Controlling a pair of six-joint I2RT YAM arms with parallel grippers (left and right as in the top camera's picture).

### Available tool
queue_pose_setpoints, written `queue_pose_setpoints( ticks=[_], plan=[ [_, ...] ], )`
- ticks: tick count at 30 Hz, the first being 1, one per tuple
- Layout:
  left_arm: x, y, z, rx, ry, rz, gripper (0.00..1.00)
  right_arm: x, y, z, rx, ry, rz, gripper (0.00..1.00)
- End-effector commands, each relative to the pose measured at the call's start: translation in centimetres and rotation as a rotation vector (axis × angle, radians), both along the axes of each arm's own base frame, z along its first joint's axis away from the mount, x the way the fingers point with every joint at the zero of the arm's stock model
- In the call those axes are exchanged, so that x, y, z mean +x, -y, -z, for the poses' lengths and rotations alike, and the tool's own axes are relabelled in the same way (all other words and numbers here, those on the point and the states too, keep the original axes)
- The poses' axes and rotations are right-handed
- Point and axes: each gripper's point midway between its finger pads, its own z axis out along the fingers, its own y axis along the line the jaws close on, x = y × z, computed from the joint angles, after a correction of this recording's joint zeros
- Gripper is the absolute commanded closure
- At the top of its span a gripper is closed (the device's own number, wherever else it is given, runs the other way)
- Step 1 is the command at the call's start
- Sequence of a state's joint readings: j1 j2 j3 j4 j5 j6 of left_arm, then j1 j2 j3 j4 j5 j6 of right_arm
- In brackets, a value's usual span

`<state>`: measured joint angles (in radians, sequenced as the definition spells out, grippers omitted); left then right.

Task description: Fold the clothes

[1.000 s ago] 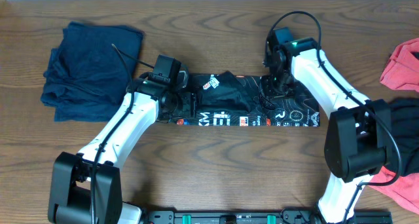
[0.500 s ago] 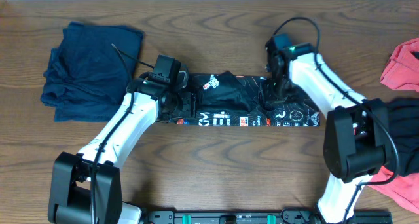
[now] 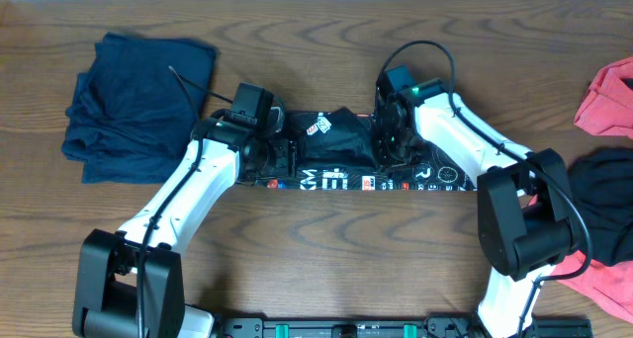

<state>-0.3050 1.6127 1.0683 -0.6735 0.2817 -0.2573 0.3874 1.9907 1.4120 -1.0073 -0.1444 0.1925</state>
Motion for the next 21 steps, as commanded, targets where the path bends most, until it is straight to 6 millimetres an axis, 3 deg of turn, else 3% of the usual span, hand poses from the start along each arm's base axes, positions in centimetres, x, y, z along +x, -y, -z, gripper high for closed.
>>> queue_pose_setpoints(
  ticks=[1, 3, 5, 6, 7, 8, 10, 15, 21],
  plan=[
    [0.1, -0.3, -0.4, 0.006, 0.018, 0.009, 0.32, 1.9, 0.1, -2.5, 0.011, 0.067, 0.004, 0.72],
    [0.6, -0.9, -0.7, 0.014, 0.031, 0.006, 0.2, 2.7, 1.7, -4.3, -0.045, 0.112, 0.046, 0.68],
    [1.2, -1.7, -1.0, 0.013, 0.041, -0.018, 0.15, 3.4, 3.0, -6.0, -0.084, 0.157, 0.068, 0.64],
    [1.7, -2.3, -1.1, 0.01, 0.05, -0.037, 0.12, 3.6, 3.7, -7.0, -0.096, 0.183, 0.081, 0.51],
    [2.1, -2.8, -1.1, 0.009, 0.058, -0.054, 0.09, 3.8, 4.2, -7.8, -0.1, 0.202, 0.092, 0.27],
    [2.6, -3.4, -1.2, 0.006, 0.07, -0.074, 0.08, 3.9, 4.8, -8.8, -0.094, 0.226, 0.108, 0.1],
    [3.2, -4.2, -1.3, 0.008, 0.091, -0.078, 0.06, 4.0, 5.2, -9.9, -0.078, 0.247, 0.125, 0.02],
    [4.4, -4.6, -1.3, -0.009, 0.151, 0.008, 0.01, 3.9, 5.6, -10.9, -0.032, 0.253, 0.152, 0.01],
    [5.6, -5.2, 1.2, -0.001, 0.131, 0.004, 0.01, 3.5, 5.8, -10.7, -0.04, 0.235, 0.154, 0.01]
  ],
)
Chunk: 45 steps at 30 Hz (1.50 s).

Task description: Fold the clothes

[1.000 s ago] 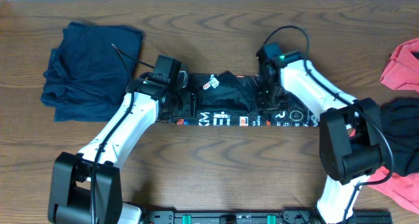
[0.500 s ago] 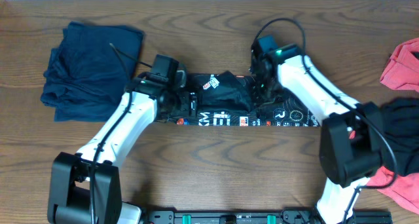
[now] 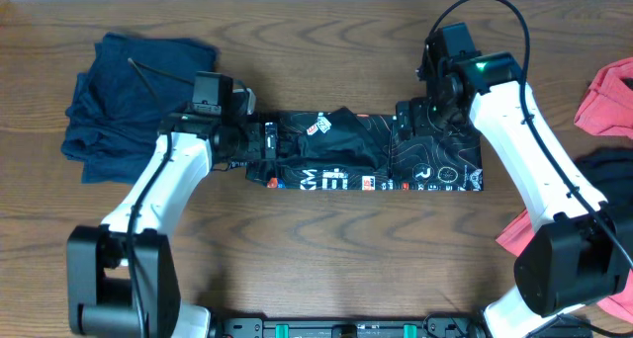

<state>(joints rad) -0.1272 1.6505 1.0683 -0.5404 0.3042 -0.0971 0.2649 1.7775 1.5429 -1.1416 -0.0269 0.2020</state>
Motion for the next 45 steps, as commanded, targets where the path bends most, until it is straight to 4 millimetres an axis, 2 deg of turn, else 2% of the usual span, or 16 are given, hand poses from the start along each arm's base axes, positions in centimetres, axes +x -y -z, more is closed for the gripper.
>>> queue_pose_setpoints(
  ticks=[1, 6, 10, 16, 19, 21, 29, 30, 31, 32, 36, 42, 45],
  plan=[
    [1.1, -0.5, 1.5, 0.006, -0.009, 0.019, 0.01, 0.1, 0.1, -0.1, 0.005, -0.001, 0.011, 0.01],
    [2.5, -0.9, 3.6, 0.005, -0.004, 0.006, 0.01, -0.2, 0.2, -0.1, 0.001, -0.014, 0.011, 0.01],
    [2.7, -0.8, 5.0, 0.001, -0.023, 0.004, 0.01, -0.2, 0.2, -0.1, 0.001, -0.014, 0.011, 0.01],
    [1.6, 1.7, 6.7, -0.125, -0.099, 0.053, 0.03, -0.2, 0.2, -0.1, 0.002, -0.014, 0.011, 0.01],
    [1.0, 3.0, 7.1, -0.176, -0.125, 0.082, 0.12, -0.2, 0.2, -0.1, 0.001, -0.013, 0.012, 0.01],
    [0.9, 3.3, 7.1, -0.174, -0.128, 0.09, 0.23, -0.2, 0.2, -0.1, 0.001, -0.014, 0.012, 0.01],
    [1.5, 2.8, 7.1, -0.157, -0.104, 0.078, 0.76, 0.0, 1.0, 0.0, -0.032, -0.006, 0.023, 0.01],
    [1.7, 2.5, 7.1, -0.147, -0.098, 0.073, 0.81, 0.1, 1.5, -0.1, -0.048, -0.002, 0.032, 0.01],
    [1.9, 2.4, 7.0, -0.145, -0.093, 0.069, 0.9, 0.1, 2.0, -0.1, -0.062, 0.0, 0.041, 0.01],
    [2.0, 2.3, 6.9, -0.146, -0.091, 0.066, 0.94, 0.2, 2.5, -0.1, -0.077, 0.002, 0.052, 0.01],
    [2.5, 0.6, 5.6, -0.128, -0.073, 0.024, 0.94, 0.7, 4.9, -0.1, -0.115, 0.01, 0.107, 0.01],
    [3.2, -5.8, 1.7, 0.06, -0.051, -0.128, 0.94, 0.6, 8.8, 0.0, -0.119, -0.013, 0.206, 0.01],
    [4.0, -7.9, -1.3, 0.124, -0.013, -0.176, 0.94, 0.3, 10.5, 0.0, -0.123, -0.032, 0.24, 0.01]
  ],
)
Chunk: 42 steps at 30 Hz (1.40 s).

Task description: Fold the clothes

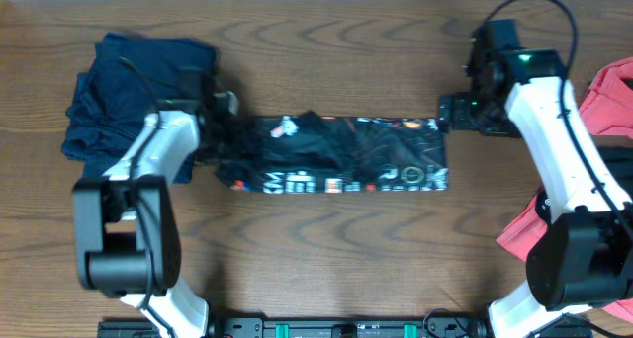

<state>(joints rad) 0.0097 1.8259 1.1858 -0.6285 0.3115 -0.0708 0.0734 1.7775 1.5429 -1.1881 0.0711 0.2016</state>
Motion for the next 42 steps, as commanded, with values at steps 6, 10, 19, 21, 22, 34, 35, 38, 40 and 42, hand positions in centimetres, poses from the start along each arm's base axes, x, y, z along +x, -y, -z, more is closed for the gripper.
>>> queue_pose_setpoints(
  ticks=[6, 10, 19, 21, 22, 34, 35, 38, 40, 42],
  plan=[
    [3.7, -0.3, -9.5, 0.073, 0.182, 0.0, 0.94, -0.8, 3.2, 0.0, -0.023, -0.036, 0.058, 0.01],
    [2.9, 4.6, -10.3, 0.042, 0.177, 0.111, 0.94, -1.0, 3.3, 0.0, -0.025, -0.044, 0.05, 0.01],
    [-2.2, 17.3, -9.4, 0.073, 0.177, 0.429, 0.94, -1.3, 3.3, 0.0, -0.025, -0.057, 0.05, 0.01],
    [-3.3, 18.9, -8.5, 0.094, 0.163, 0.48, 0.94, -1.5, 3.3, 0.0, -0.025, -0.063, 0.049, 0.01],
    [-3.8, 19.7, -8.0, 0.094, 0.153, 0.503, 0.94, -1.5, 3.3, 0.0, -0.025, -0.066, 0.049, 0.01],
    [-4.0, 24.1, -6.5, 0.062, 0.195, 0.554, 0.93, -2.2, 3.2, 0.1, -0.025, -0.096, 0.036, 0.01],
    [-3.9, 24.1, -6.5, 0.06, 0.198, 0.554, 0.93, -2.3, 3.2, 0.1, -0.025, -0.097, 0.035, 0.01],
    [-3.7, 24.3, -6.6, 0.056, 0.208, 0.554, 0.93, -2.3, 3.2, 0.1, -0.025, -0.096, 0.035, 0.01],
    [-3.6, 24.4, -6.7, 0.053, 0.215, 0.553, 0.93, -2.3, 3.2, 0.1, -0.025, -0.097, 0.035, 0.01],
    [-3.6, 24.6, -6.7, 0.043, 0.219, 0.556, 0.93, -2.3, 3.2, 0.1, -0.025, -0.097, 0.036, 0.01]
  ],
)
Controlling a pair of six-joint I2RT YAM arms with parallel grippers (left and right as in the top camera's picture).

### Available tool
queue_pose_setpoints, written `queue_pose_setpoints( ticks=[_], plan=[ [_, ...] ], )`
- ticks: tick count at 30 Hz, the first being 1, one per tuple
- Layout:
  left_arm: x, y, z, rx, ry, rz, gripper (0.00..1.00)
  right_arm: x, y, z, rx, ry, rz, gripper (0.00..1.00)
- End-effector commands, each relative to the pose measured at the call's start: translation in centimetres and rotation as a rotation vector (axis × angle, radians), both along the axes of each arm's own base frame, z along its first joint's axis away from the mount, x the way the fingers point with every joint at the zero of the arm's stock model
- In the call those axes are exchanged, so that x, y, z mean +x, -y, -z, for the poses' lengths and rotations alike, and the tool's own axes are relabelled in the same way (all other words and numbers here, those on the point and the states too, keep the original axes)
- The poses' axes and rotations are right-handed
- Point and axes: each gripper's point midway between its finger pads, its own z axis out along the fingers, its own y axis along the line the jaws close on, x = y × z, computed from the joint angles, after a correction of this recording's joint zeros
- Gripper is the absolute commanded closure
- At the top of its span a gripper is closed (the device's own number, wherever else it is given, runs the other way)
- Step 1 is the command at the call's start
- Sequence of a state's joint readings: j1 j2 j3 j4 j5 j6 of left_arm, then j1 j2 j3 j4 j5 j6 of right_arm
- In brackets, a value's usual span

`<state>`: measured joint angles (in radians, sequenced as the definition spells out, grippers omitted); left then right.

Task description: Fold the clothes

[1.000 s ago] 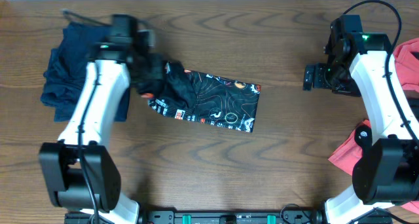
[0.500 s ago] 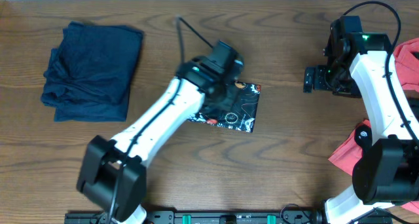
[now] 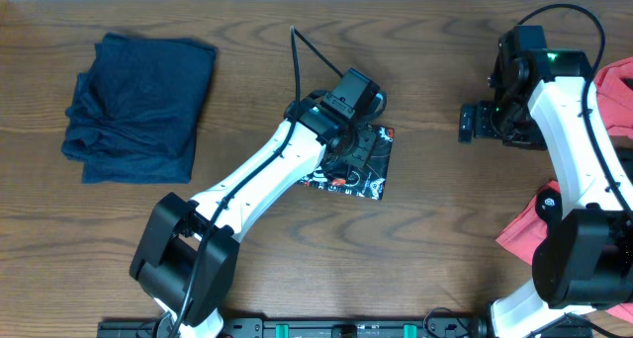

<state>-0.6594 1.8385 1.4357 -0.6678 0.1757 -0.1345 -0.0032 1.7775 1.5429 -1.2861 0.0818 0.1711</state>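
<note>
The black printed garment (image 3: 358,176) lies doubled into a short bundle at the table's middle. My left gripper (image 3: 372,132) reaches in from the lower left and sits on the bundle's upper right corner, apparently shut on a fold of the cloth; its fingertips are mostly hidden under the wrist. My right gripper (image 3: 465,123) hangs to the right of the bundle, apart from it, open with nothing between its fingers.
A folded dark blue garment (image 3: 138,106) lies at the far left. Red cloth (image 3: 615,89) shows at the right edge, and more red cloth (image 3: 518,231) lies by the right arm's base. The left arm's cable (image 3: 297,66) arcs above the bundle.
The garment was stretched long between both grippers. Now its left end lies over toward the right, making a short bundle. The left gripper has moved right with it; the right gripper has let go and stands apart.
Both grippers were close together on the black garment's middle. They then stood farther apart along it, and later at its two ends with the cloth drawn out long. Now the left end is laid over the right and the right gripper is free.
</note>
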Motion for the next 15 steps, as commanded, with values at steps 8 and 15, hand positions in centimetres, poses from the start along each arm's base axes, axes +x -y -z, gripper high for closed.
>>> queue_pose_setpoints(
  ticks=[8, 15],
  plan=[
    [-0.8, 2.3, -1.2, -0.125, -0.04, 0.064, 0.43, 0.3, 0.0, -0.1, 0.003, 0.009, -0.013, 0.01],
    [2.2, -1.4, -5.9, -0.116, 0.127, 0.029, 0.43, 1.3, -3.3, -0.3, 0.18, 0.053, -0.119, 0.01]
  ],
)
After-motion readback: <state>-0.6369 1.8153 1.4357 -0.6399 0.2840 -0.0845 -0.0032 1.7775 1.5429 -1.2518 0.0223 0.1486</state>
